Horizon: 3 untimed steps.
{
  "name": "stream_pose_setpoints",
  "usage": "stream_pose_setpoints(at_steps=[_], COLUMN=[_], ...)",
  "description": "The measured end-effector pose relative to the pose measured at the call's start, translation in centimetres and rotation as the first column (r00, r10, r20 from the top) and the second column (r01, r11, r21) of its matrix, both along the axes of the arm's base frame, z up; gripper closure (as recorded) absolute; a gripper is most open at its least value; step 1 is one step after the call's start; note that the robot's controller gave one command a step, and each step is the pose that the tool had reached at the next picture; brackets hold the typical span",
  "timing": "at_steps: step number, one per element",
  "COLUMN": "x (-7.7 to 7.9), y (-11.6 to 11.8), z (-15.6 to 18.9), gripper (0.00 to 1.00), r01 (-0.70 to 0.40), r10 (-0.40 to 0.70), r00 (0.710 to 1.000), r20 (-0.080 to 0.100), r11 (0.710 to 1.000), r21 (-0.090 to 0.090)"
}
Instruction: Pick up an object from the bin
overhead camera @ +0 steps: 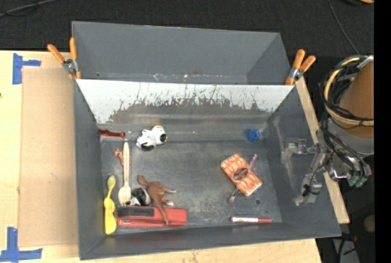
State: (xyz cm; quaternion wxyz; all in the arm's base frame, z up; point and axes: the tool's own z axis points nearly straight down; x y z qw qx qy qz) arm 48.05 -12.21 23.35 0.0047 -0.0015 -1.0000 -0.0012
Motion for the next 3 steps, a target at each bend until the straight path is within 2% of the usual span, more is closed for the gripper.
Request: stream_pose_setpoints(at_steps=[1,2,3], x=[0.2,2.3,7.9], y=[0.1,4.8,4.5], z=[0.4,-7.6,-8.5], gripper=[0.00,0.00,0.00], r01=[-0.005,-0.078,-0.044], r10=[0.005,0.078,0.045], r00=[1.000,0.997,0.999], r20=[0.008,0.012,0.018], r11=[1.000,0.997,0.999], r21=[-0.002,-0.002,-0.005])
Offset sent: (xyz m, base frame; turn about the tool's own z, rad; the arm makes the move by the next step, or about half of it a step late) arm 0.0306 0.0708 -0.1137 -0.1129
